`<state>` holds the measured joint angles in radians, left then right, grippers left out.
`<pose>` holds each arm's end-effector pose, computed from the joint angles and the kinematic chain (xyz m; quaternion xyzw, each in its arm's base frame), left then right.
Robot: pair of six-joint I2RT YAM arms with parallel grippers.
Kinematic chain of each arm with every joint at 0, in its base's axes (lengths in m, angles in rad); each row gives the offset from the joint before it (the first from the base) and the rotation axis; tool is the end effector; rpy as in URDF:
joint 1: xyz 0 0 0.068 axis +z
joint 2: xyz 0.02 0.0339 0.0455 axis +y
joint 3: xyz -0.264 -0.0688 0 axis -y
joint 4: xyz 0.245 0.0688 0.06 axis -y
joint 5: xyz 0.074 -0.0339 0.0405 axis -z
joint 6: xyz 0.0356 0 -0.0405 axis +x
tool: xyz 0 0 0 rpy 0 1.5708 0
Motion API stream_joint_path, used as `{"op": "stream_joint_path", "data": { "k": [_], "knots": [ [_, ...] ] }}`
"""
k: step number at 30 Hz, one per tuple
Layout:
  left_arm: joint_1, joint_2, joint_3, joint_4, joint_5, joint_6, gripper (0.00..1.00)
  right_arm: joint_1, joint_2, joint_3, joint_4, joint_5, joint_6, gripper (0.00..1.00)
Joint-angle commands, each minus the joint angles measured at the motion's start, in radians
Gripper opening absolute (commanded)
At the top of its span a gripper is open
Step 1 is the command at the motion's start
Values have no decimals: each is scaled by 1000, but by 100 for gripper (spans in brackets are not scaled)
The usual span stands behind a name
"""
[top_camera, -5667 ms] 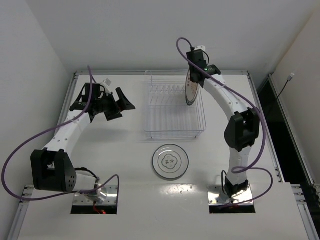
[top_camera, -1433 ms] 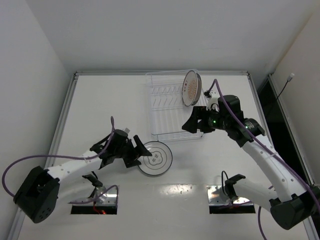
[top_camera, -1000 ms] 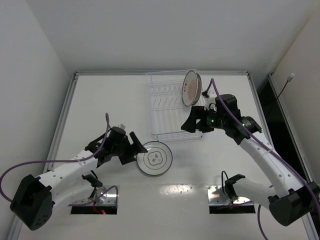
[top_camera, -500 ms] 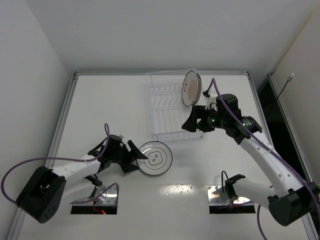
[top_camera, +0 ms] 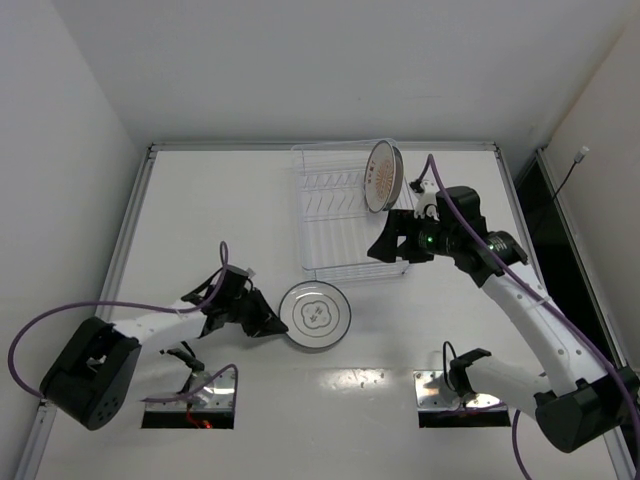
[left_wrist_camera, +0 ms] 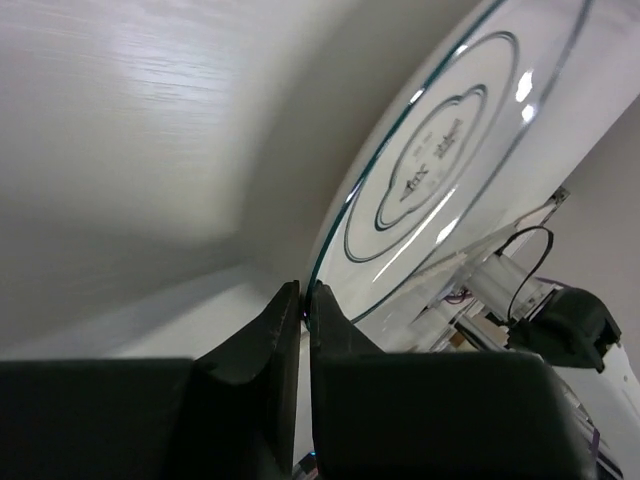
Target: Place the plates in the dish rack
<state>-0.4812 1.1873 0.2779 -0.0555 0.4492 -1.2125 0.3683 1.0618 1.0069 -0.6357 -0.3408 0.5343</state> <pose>0.1519 -0.0968 0.1147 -0.2706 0.8927 -0.3587 0.0334 0.2030 0.0911 0.3220 0.0019 0.8945 0.3212 0.3109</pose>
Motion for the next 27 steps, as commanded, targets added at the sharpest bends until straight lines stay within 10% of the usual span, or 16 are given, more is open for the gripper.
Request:
{"op": "stream_joint_path", "data": {
  "k": [1,17,27],
  "knots": [
    [7,-81,58,-151,-20,64,0,-6,-10,44,11,-3,-14,73],
    [-28,-291,444,-349,-58,120,0,-43,-29,-159,281,-346,111,79],
    [-28,-293,357,-308,-55,105,0,-72,-39,-177,280,-365,113,79]
  ]
}}
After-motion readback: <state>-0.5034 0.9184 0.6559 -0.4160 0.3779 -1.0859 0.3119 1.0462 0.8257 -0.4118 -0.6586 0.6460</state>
